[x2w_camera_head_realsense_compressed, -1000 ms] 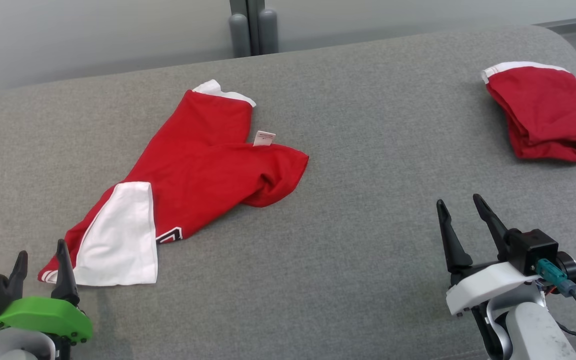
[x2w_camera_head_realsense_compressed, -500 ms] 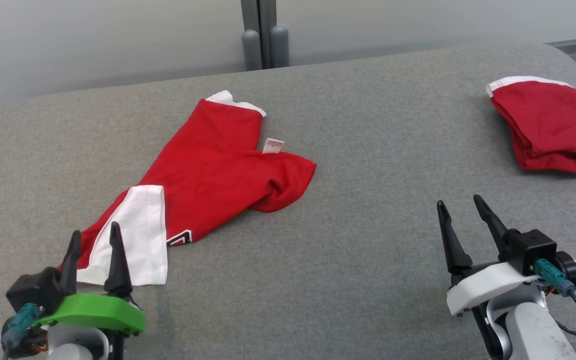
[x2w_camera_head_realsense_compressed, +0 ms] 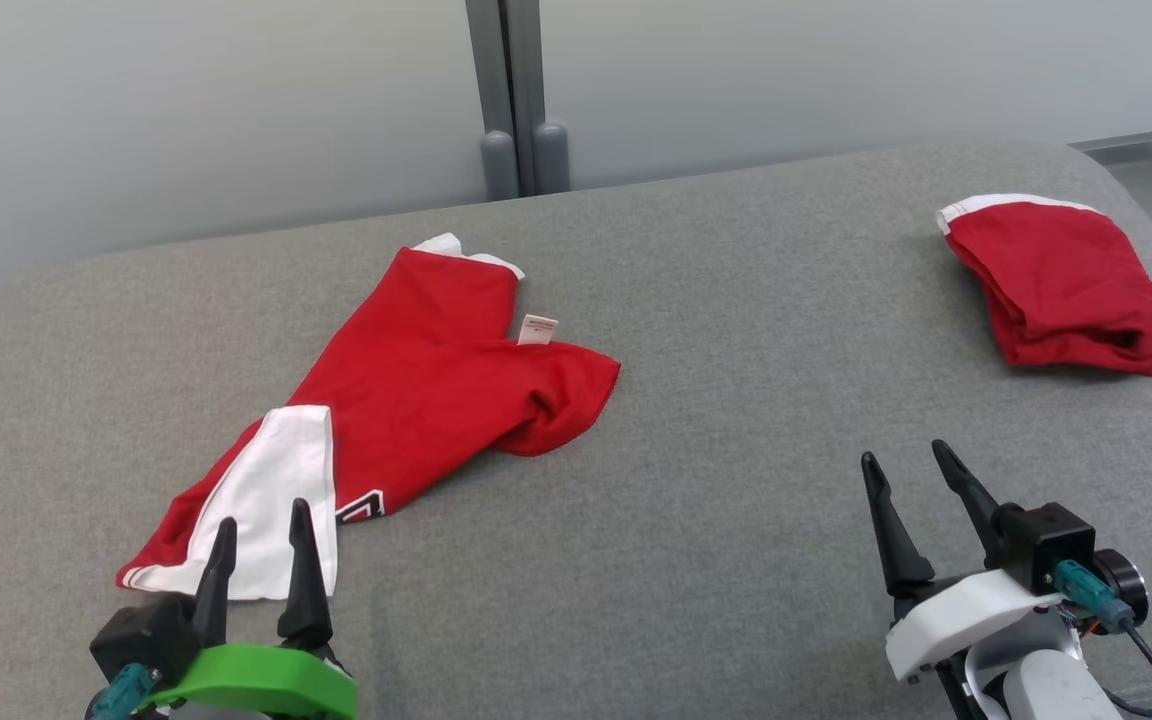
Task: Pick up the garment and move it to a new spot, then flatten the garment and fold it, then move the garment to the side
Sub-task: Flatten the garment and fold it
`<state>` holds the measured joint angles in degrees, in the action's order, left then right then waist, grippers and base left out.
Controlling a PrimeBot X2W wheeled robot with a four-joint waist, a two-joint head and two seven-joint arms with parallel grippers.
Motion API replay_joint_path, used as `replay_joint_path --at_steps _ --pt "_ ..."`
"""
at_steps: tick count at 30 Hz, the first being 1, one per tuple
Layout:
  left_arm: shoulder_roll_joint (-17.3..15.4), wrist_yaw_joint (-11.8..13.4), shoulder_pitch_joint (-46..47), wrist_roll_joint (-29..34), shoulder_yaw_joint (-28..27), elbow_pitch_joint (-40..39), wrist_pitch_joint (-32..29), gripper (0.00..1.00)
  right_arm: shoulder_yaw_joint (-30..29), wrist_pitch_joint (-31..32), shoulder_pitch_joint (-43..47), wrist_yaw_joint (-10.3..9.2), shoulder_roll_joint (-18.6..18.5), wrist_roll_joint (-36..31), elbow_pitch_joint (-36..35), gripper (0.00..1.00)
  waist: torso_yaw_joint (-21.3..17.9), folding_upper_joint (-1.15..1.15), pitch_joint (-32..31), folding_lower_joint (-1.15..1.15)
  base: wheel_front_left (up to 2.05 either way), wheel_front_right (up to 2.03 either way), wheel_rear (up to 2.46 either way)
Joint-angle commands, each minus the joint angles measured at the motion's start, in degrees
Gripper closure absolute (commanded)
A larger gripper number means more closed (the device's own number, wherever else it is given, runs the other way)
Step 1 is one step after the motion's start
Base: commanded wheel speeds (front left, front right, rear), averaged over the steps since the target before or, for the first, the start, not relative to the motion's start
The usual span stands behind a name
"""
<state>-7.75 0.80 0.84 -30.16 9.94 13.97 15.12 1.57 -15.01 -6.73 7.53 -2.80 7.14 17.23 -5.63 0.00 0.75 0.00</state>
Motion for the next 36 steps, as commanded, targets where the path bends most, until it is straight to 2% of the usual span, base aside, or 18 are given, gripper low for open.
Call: replay_joint_path --at_steps 1,14,23,36 --pt "0.3 -0.5 -0.8 0.9 -0.6 0.2 0.0 0.0 0.2 -0.2 0.7 -0.09 -0.2 0.4 0.1 0.0 -0.3 0.0 -0.5 0.0 0.0 0.0 0.0" --pt "3.1 -3.2 -2.3 4.0 -4.6 1.8 0.0 0.0 1.4 -0.2 0.9 -0.09 -0.2 0.9 0.3 0.0 -0.4 0.0 -0.8 0.0 0.0 0.0 0.0" --pt "4.1 -3.9 -3.0 4.8 -5.0 4.6 0.0 0.0 1.7 -0.2 0.3 -0.09 -0.2 0.6 0.2 0.0 -0.1 0.0 -0.8 0.0 0.0 0.0 0.0" --pt "4.8 -0.1 4.0 -8.1 -5.1 17.4 -9.4 0.0 3.9 -0.2 -0.7 -0.09 -0.2 0.9 0.4 0.0 -2.3 0.0 1.6 0.0 0.0 0.0 0.0"
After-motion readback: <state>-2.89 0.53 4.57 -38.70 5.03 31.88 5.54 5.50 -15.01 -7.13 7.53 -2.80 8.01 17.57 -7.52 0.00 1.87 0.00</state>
